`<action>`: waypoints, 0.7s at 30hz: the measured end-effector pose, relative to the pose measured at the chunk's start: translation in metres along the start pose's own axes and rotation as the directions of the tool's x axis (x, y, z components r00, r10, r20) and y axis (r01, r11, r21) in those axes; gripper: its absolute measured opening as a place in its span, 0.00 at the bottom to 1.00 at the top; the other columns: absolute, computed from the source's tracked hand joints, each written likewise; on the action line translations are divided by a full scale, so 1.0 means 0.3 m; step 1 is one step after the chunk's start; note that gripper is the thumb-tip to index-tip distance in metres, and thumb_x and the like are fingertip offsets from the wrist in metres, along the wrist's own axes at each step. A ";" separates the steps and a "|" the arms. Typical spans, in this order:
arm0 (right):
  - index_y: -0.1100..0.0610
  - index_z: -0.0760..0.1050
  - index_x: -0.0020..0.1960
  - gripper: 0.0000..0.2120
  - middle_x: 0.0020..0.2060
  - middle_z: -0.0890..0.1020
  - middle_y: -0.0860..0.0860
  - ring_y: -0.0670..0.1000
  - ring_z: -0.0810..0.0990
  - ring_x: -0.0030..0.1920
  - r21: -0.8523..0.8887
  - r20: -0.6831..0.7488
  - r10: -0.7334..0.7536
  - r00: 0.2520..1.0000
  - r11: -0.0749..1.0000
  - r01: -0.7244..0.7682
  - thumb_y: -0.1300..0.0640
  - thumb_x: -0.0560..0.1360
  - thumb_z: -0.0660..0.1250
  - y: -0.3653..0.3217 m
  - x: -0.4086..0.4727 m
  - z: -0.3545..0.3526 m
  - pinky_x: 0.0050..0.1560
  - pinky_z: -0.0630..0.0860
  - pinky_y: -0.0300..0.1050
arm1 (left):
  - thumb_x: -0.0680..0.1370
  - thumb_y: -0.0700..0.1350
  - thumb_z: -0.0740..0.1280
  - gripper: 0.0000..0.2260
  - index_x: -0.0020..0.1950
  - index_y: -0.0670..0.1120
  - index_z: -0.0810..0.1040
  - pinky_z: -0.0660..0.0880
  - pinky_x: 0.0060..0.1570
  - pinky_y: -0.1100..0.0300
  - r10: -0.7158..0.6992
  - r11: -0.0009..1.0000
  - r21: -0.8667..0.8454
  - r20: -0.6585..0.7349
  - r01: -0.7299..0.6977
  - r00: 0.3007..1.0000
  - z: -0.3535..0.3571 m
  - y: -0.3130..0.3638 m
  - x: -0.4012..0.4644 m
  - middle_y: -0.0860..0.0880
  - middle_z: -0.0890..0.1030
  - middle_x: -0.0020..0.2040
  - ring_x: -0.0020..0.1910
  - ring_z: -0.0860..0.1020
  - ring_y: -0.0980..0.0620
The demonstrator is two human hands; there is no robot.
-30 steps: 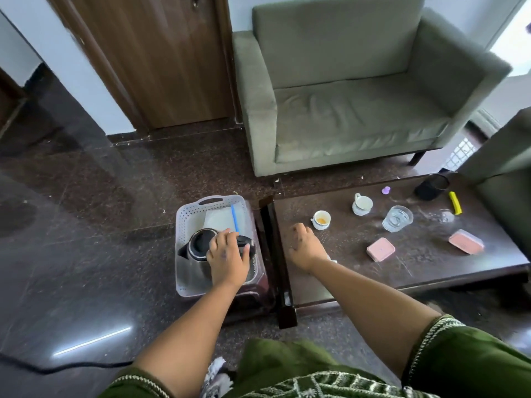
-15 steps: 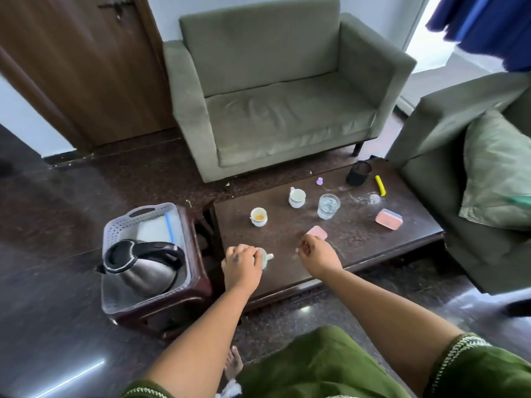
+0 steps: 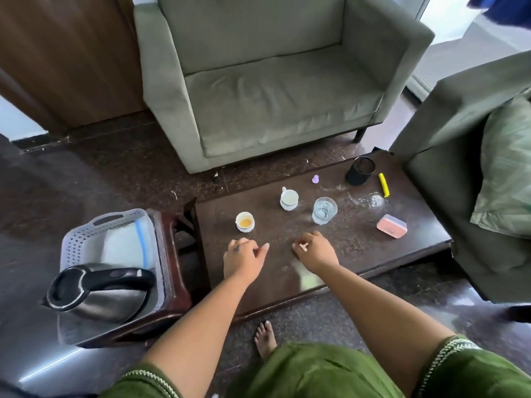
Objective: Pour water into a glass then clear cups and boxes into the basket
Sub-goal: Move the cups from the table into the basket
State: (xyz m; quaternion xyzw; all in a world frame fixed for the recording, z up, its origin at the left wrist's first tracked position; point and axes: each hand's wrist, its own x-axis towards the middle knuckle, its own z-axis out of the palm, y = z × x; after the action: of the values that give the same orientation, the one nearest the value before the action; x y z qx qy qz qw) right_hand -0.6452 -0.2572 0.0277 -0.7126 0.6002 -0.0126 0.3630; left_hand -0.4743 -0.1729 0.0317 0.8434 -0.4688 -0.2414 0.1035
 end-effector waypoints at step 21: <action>0.49 0.59 0.76 0.40 0.70 0.61 0.57 0.61 0.61 0.70 -0.334 0.117 -0.011 0.993 0.941 0.050 0.56 0.70 0.75 -0.008 0.807 0.148 0.65 0.72 0.56 | 0.74 0.50 0.72 0.42 0.79 0.51 0.46 0.68 0.65 0.45 -0.218 0.970 0.167 0.268 0.178 0.938 0.244 -0.133 0.632 0.43 0.48 0.78 0.74 0.58 0.40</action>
State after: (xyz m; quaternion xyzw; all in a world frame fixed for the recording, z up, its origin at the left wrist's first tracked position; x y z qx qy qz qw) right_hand -0.5556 -0.4443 -0.1048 -0.7729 0.5609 0.1249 0.2691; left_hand -0.3975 -0.3069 -0.1063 0.8480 -0.4072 -0.3357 -0.0492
